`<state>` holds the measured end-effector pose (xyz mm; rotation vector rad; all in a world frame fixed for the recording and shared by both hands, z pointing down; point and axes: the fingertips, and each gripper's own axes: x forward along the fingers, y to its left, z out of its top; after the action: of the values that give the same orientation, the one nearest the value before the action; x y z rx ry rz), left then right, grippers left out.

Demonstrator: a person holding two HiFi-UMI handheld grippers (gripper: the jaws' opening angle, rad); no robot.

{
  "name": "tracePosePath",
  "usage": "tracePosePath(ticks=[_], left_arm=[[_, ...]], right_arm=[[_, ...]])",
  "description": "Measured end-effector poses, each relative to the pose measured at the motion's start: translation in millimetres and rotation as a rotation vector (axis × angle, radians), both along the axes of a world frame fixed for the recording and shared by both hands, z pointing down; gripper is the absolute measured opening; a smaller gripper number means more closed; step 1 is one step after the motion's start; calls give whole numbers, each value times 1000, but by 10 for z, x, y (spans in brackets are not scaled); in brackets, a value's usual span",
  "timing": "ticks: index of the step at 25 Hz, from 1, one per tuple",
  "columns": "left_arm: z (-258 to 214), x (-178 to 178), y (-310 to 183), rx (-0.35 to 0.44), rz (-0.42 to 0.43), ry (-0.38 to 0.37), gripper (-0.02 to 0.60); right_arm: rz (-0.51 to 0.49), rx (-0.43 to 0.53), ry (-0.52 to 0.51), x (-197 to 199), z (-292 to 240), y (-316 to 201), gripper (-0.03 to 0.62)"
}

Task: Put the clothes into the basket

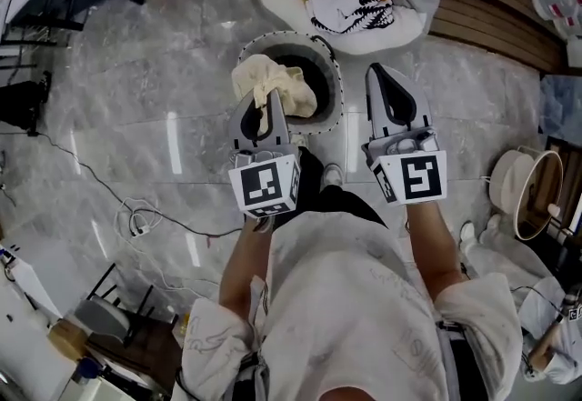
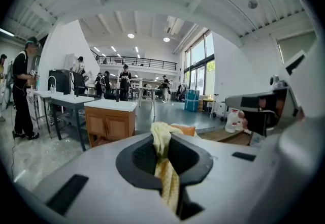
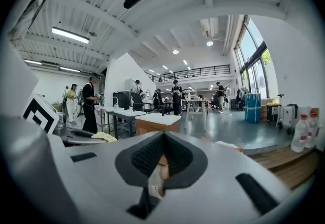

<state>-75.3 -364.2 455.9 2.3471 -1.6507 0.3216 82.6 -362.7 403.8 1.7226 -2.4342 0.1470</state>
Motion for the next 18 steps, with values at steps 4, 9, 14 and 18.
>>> tracePosePath(ticks=[4, 9, 14, 18], left_arm=[[461, 53, -157, -86, 37, 10, 29], [1182, 227, -247, -228, 101, 8, 29], [1940, 386, -270, -371, 164, -36, 29], [2513, 442, -226, -481, 221, -114, 29]], right_arm=[[9, -42, 6, -65, 225, -109, -12], [23, -101, 14, -108, 488, -168, -12], [34, -140, 32, -108, 684, -195, -12], [52, -162, 42, -79, 798, -203, -12]])
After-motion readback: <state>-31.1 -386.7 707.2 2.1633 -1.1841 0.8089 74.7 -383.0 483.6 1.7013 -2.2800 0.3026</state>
